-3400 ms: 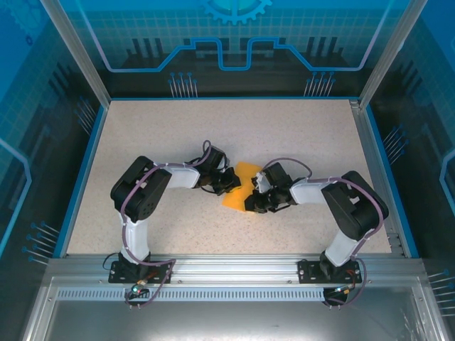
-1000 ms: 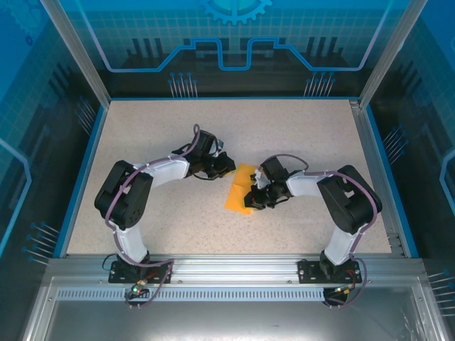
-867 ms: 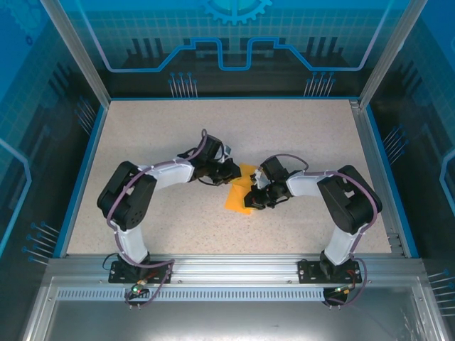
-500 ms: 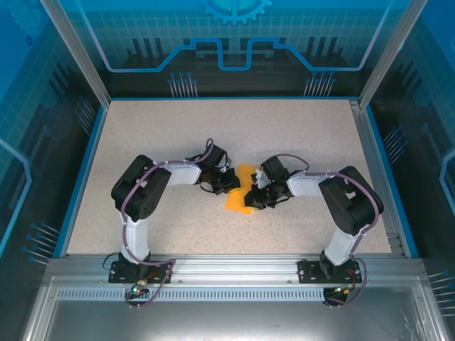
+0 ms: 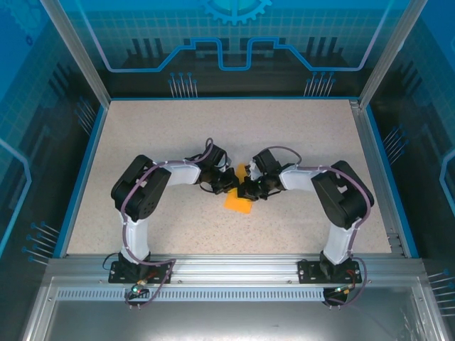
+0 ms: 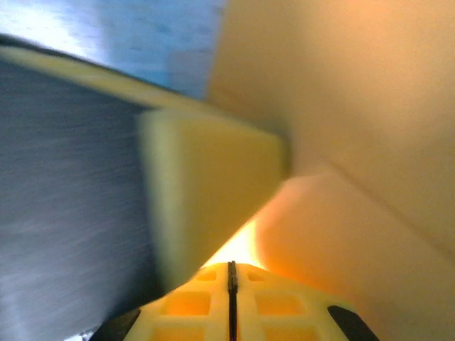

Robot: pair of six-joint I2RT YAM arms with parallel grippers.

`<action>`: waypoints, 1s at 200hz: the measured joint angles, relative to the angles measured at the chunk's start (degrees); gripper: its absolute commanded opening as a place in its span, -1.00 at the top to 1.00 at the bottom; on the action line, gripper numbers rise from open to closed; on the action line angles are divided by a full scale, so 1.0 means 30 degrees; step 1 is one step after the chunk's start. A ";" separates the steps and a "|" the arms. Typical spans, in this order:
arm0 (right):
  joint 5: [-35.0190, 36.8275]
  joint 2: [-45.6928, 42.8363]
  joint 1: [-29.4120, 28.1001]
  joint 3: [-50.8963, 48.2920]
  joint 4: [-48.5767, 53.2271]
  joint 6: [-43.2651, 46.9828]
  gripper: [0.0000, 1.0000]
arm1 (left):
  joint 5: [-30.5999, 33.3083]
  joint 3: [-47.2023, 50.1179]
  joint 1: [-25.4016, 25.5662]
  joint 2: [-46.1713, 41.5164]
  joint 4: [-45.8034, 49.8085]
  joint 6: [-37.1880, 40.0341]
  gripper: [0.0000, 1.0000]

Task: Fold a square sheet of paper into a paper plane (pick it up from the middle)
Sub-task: Fold the triangle a second time at the center of the table.

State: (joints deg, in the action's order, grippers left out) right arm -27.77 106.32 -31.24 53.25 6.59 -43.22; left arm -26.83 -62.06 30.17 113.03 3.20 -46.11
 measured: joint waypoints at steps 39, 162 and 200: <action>-0.0277 0.0131 0.0036 -0.0168 -0.0568 -0.0102 0.82 | 0.0007 0.0007 0.0000 0.0000 -0.0007 -0.0015 0.88; -0.0423 -0.1916 0.0007 -0.2871 -0.1231 0.0044 0.76 | 0.0058 0.0007 0.0000 0.0000 -0.0007 -0.0087 0.90; -0.0452 -0.2659 0.0007 -0.3803 -0.1421 0.0029 0.74 | 0.0066 0.0007 0.0000 0.0000 0.0000 -0.0095 0.89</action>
State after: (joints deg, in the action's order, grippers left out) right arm -29.12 98.35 -31.22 41.85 2.33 -43.13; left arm -26.63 -62.04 30.17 113.03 3.20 -46.39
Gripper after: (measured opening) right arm 0.125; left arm 0.054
